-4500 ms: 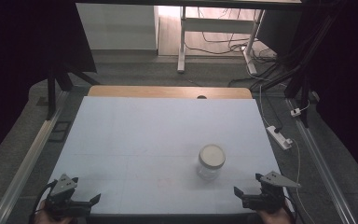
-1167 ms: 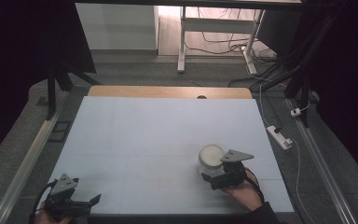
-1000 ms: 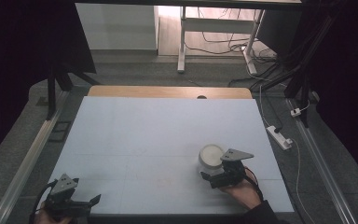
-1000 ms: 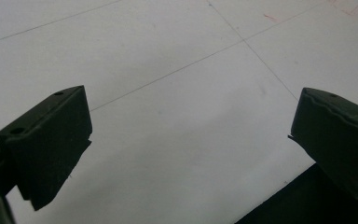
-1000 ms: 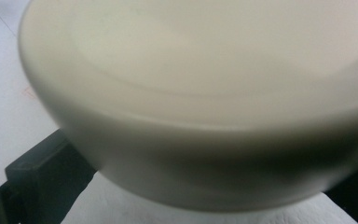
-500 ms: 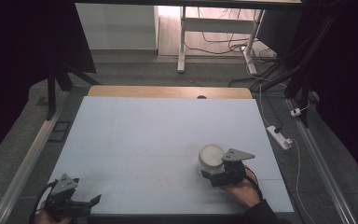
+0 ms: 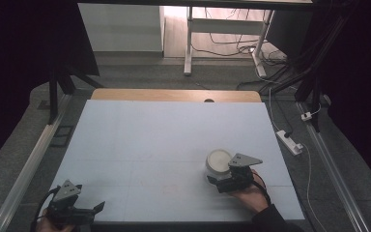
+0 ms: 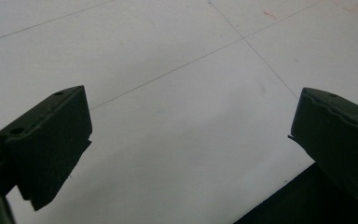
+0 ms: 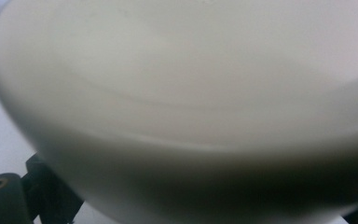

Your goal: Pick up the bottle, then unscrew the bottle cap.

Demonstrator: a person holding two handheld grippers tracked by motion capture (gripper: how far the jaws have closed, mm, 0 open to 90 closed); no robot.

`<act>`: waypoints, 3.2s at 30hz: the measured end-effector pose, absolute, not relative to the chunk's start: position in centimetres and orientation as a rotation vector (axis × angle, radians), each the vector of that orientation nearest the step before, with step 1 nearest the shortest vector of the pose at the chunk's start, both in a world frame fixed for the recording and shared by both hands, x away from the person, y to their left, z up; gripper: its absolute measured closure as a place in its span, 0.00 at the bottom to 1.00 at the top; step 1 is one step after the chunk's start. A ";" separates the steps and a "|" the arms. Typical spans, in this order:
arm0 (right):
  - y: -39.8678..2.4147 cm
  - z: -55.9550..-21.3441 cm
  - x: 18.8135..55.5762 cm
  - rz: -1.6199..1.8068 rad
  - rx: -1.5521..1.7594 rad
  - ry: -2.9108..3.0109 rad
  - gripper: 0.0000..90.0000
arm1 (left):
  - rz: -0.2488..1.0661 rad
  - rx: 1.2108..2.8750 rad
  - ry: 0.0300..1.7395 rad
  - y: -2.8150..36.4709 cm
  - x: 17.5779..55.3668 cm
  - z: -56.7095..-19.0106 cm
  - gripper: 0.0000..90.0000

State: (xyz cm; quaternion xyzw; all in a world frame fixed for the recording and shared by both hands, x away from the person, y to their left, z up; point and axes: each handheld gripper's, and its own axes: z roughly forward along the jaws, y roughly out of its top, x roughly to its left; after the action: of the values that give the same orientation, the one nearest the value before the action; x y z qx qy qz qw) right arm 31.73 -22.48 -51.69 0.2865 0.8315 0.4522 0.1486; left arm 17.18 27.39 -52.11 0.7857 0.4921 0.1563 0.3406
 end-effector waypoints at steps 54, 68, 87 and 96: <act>-17.4 -45.9 31.6 1.468 0.660 2.404 0.07 | 0.402 2.039 1.290 27.5 17.1 -52.1 0.00; -14.0 -45.5 32.5 1.456 0.569 2.476 0.07 | 0.403 2.037 1.286 27.4 17.1 -52.1 0.00; -10.9 -46.7 31.9 1.400 0.498 2.561 0.07 | 0.405 2.054 1.271 27.3 17.1 -52.1 0.00; -11.2 -46.5 31.8 1.415 0.504 2.550 0.07 | 0.385 2.039 1.285 27.5 17.1 -52.1 0.00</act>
State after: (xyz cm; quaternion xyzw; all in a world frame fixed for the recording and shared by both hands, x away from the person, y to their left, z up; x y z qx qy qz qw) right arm 31.77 -11.19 -46.54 0.1697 0.8581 0.4761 0.0909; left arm 17.14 27.51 -52.11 0.7846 0.4944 0.1481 0.3436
